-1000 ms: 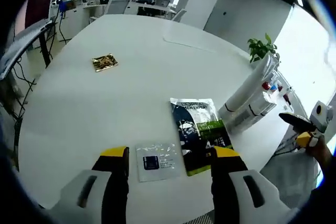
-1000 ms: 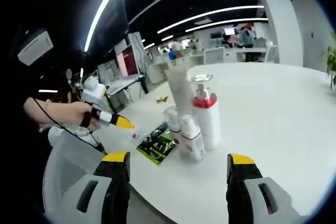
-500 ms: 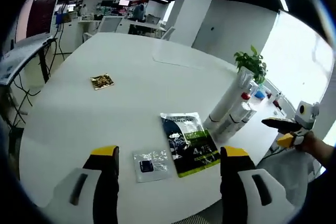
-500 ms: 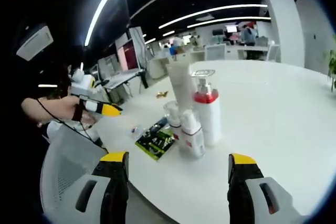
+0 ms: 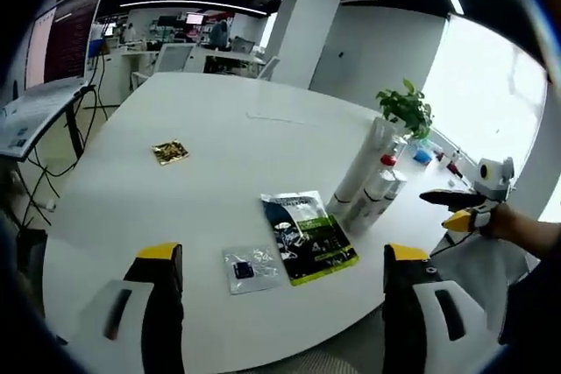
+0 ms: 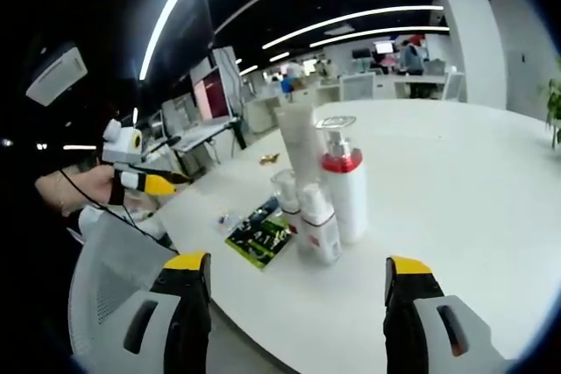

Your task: Arrange the skincare products in the storage area until every visible bottle or jar stands upright without overlapping.

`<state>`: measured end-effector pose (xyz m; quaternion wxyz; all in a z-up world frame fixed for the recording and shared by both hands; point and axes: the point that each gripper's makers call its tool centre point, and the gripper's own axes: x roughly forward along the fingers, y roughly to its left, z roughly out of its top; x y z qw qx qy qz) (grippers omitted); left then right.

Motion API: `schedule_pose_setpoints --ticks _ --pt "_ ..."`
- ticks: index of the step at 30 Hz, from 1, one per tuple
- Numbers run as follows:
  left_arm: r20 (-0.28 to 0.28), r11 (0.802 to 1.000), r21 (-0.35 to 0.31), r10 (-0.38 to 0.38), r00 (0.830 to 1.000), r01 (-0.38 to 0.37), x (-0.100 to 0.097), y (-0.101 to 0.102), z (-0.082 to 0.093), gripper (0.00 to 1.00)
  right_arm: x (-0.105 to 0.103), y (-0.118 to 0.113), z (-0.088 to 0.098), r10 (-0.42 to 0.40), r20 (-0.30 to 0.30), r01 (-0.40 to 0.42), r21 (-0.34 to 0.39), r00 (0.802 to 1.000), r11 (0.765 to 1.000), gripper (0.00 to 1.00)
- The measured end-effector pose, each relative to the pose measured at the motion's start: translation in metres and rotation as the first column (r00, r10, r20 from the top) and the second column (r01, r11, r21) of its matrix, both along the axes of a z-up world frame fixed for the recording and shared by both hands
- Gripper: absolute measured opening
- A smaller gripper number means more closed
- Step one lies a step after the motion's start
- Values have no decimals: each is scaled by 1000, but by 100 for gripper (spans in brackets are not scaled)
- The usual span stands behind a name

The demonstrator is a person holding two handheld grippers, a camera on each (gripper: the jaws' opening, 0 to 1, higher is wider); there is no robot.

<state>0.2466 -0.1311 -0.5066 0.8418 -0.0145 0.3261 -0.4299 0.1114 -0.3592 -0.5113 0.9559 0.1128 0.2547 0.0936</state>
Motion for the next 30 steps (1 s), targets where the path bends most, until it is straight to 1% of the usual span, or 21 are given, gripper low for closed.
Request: schedule_pose_setpoints --ticks 1,2,5,8,11,12,13,15,17,19,20,23,25,28,30 --pt "0 1000 -4 1 1000 -1 0 0 0 90 0 0 0 -2 0 2 3 1000 1000 86" --pt "8 1000 -23 10 1000 -10 0 1 1 91 0 -1 0 -4 2 4 5 1000 1000 87" --pt "13 1000 -27 14 1000 -14 0 5 0 95 0 -2 2 -11 4 11 14 1000 1000 88" --pt "8 999 -47 6 1000 -6 -3 4 -1 99 0 2 2 1 -2 -1 7 1000 1000 89" --pt "8 999 -38 -20 1000 20 -7 3 -4 99 0 2 6 3 0 -3 12 1000 1000 90" --pt "7 999 -35 -33 999 33 -9 2 -3 99 0 1 9 -2 10 1 13 1000 1000 91" --pt "4 999 -33 -37 999 37 -10 1 -4 99 0 -1 14 -8 24 8 14 1000 1000 91" --pt "-4 998 -30 -48 999 48 -13 -2 -6 99 -2 -8 16 -15 27 15 2 1000 1000 92" --pt "-10 998 -34 -53 999 52 -13 -4 -7 99 -3 -14 14 -24 29 24 -6 999 1000 93" --pt "-23 998 -35 -56 998 55 -16 -7 -10 99 -3 -17 12 -20 28 20 -4 999 1000 99" --pt "-26 998 -35 -56 998 55 -15 -8 -11 99 -3 -17 12 -23 32 23 -2 999 1000 99" --pt "-38 998 -27 -62 997 61 -17 -9 -13 99 1 -14 6 -16 29 16 -8 999 1000 99" --pt "-42 998 -18 -66 997 65 -18 -8 -13 99 1 -14 -1 -8 1 8 -29 1000 1000 99" --pt "-48 998 -10 -68 996 68 -16 -7 -15 99 1 -15 0 -8 3 8 -46 1000 999 99" --pt "-50 998 -6 -65 997 65 -14 -5 -15 99 1 -18 2 -21 15 22 -33 1000 999 99"
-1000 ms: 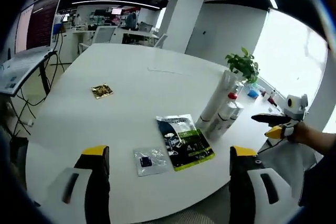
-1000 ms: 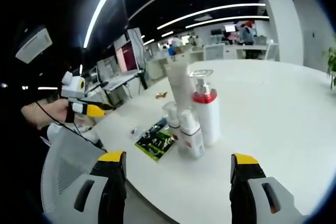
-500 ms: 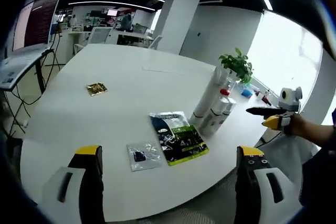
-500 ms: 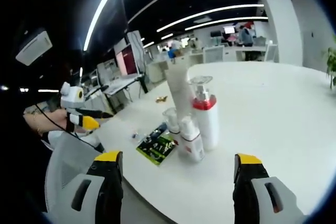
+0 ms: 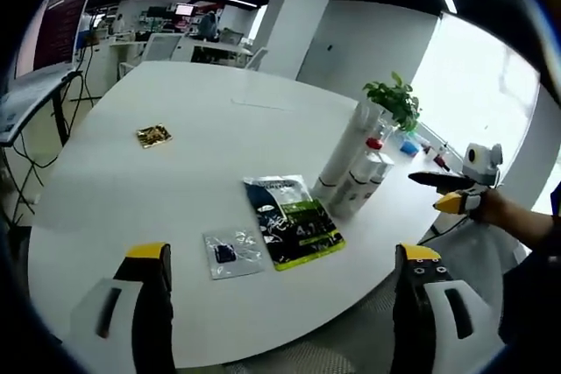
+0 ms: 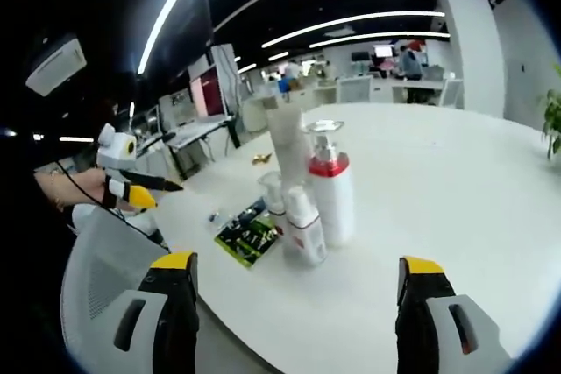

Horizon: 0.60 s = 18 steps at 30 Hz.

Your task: Arrange the skincare products in the storage area until every visible bottle or jar stands upright without overlapping.

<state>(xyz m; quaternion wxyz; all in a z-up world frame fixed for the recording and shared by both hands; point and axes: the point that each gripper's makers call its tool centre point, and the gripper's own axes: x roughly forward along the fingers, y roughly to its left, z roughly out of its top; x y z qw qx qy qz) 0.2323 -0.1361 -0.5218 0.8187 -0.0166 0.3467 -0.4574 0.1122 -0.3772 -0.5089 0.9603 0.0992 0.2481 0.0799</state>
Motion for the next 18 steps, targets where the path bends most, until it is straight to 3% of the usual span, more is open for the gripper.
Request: schedule_pose_setpoints --ticks 18 --pt "-16 1000 28 -12 1000 12 25 -11 -9 99 -2 -10 -8 -51 -33 51 3 998 999 98"
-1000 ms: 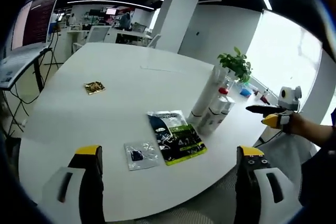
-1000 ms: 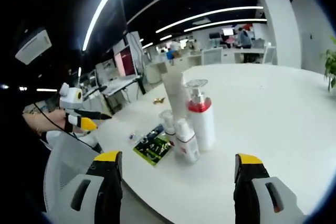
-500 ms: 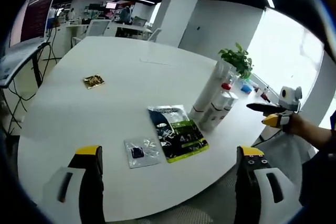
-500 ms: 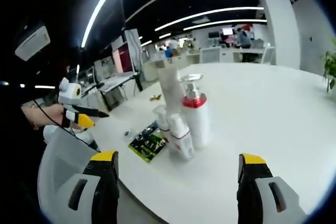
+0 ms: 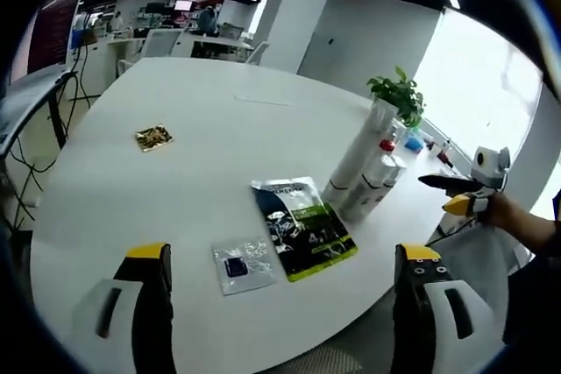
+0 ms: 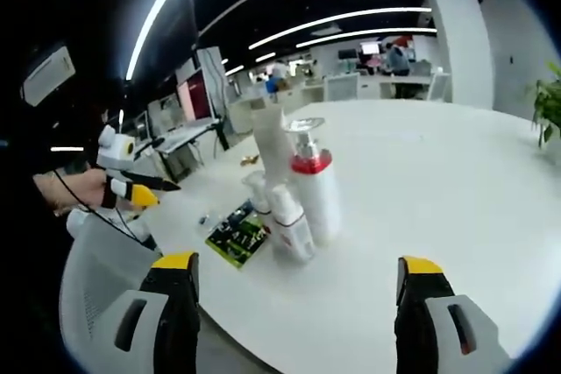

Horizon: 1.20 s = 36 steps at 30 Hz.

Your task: Arrange the skincare products in the storage area until every visible bottle or jar stands upright without overlapping.

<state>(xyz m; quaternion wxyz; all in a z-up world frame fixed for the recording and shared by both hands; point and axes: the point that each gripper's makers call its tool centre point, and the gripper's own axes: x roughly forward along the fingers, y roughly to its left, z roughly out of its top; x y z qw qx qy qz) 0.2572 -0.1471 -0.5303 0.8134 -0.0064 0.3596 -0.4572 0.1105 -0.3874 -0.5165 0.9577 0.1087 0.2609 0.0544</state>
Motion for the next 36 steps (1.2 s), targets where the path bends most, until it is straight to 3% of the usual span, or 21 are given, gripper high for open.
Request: schedule_pose_setpoints --ticks 10,23,30,36 --pt "-4 997 59 -48 999 48 19 -9 -12 99 -2 -1 -6 -4 -28 4 9 1000 1000 97" --pt "35 982 160 -103 994 96 72 -13 -16 99 -5 4 -13 20 -64 -18 33 998 999 96" --pt "56 958 244 -168 984 150 99 -15 -24 99 -4 4 -14 10 -66 -7 45 998 999 96" --pt "85 910 345 -276 957 231 123 -19 -31 98 -5 6 -18 20 -82 -17 43 996 999 95"
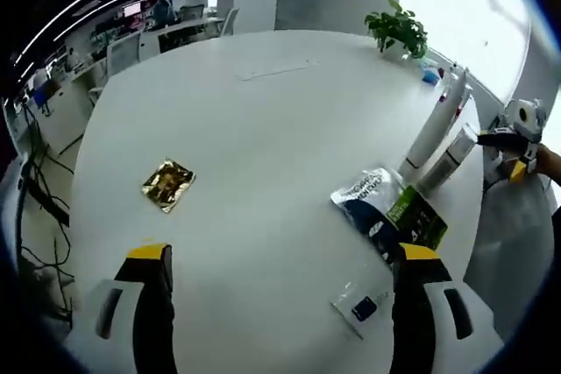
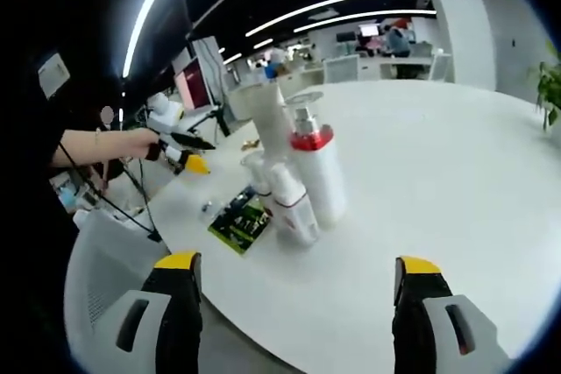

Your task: Arrange the skincare products in the storage area until every visible bottle or jar stands upright without overlapping.

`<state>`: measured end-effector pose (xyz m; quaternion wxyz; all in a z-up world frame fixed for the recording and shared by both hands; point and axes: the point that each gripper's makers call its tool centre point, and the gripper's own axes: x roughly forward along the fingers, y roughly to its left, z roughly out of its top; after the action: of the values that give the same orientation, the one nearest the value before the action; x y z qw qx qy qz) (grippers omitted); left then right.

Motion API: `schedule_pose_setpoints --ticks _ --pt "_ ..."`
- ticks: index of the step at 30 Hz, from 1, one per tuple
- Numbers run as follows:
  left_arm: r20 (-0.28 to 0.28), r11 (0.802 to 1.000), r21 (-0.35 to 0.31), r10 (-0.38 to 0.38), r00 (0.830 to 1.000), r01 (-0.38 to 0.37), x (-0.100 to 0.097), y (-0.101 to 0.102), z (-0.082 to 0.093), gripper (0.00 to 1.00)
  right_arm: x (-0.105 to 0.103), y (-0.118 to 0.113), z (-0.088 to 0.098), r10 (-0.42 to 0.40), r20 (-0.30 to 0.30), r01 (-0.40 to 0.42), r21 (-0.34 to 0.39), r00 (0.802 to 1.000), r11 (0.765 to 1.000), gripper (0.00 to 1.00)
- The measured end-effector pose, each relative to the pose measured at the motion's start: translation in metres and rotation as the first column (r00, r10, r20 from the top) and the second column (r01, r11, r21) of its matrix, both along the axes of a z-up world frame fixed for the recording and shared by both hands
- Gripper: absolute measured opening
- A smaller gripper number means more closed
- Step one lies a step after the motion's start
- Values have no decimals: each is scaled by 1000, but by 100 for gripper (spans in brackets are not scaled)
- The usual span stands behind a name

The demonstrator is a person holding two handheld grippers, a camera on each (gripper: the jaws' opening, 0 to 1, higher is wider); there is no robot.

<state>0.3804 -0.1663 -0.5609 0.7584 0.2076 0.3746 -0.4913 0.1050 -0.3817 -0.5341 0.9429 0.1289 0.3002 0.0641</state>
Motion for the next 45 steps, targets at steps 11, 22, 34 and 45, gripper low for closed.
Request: schedule_pose_setpoints --ticks 11,22,34,45 --pt "-5 1000 8 18 1000 -18 58 -11 -5 96 -1 -1 -6 -5 -27 5 10 1000 1000 95" --pt "19 999 49 13 1000 -14 101 -13 -10 90 -2 -3 -11 -21 -51 22 29 998 999 95" --pt "15 992 122 -38 999 36 130 -30 -17 84 0 -9 -14 -45 -60 48 57 997 997 94" --pt "-52 972 212 -89 995 98 128 -29 -36 71 0 -17 -15 -75 -65 79 69 995 995 93"
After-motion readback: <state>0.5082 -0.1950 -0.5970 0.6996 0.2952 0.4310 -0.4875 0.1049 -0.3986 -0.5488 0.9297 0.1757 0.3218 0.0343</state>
